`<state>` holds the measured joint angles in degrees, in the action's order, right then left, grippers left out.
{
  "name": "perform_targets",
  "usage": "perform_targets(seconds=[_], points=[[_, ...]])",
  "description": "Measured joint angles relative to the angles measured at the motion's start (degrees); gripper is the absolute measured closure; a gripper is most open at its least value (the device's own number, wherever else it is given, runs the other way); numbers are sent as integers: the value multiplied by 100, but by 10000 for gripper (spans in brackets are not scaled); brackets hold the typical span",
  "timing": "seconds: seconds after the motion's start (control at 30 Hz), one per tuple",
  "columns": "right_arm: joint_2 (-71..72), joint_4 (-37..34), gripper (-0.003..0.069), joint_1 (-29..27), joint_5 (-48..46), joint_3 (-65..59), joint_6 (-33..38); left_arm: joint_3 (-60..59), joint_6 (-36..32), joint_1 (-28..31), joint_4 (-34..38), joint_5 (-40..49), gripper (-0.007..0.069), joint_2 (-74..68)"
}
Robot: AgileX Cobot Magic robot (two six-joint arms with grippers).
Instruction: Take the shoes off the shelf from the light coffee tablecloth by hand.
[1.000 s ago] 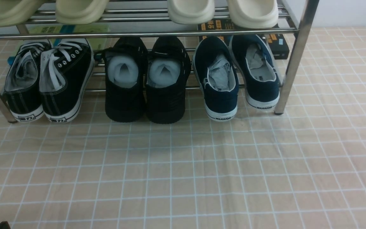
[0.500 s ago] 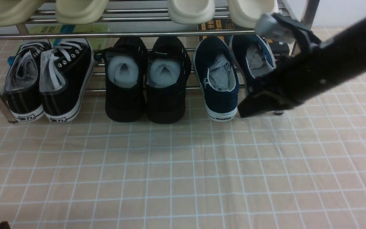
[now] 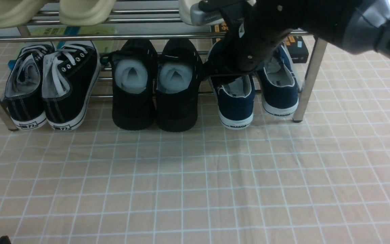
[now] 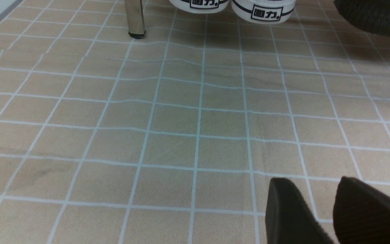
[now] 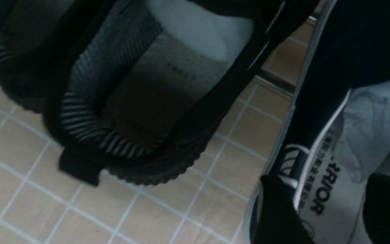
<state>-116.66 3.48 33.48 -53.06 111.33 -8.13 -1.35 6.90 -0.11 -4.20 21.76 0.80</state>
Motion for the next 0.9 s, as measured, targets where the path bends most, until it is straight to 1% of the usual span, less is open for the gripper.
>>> perform_targets(seconds=[0.17, 0.33, 0.4, 0.5, 0.53, 0.57, 0.6, 0.63, 0.73, 0.77, 0.9], points=[[-311, 269, 290, -5, 208, 13, -154, 0, 0, 0, 0, 0, 385, 0], [-580, 324, 339, -5, 532, 13, -165, 0, 0, 0, 0, 0, 385, 0], [-666, 324, 385, -5, 593, 13, -170, 0, 0, 0, 0, 0, 385, 0], [-699, 324, 519, -5, 570, 13, -181, 0, 0, 0, 0, 0, 385, 0], [-691, 318, 578, -5, 537, 19, -189, 0, 0, 0, 0, 0, 385, 0], [-673, 318, 610, -5, 488, 19, -195, 0, 0, 0, 0, 0, 385, 0], [-628, 318, 628, -5, 396, 19, -202, 0, 0, 0, 0, 0, 385, 0], [-620, 318, 627, -5, 355, 19, -202, 0, 0, 0, 0, 0, 385, 0], [-427, 311, 624, -5, -163, 19, -202, 0, 0, 0, 0, 0, 385, 0], [-277, 242, 624, -5, -565, 19, -202, 0, 0, 0, 0, 0, 385, 0], [335, -171, 624, 1, -1550, 13, -126, 0, -7, 0, 0, 0, 385, 0]])
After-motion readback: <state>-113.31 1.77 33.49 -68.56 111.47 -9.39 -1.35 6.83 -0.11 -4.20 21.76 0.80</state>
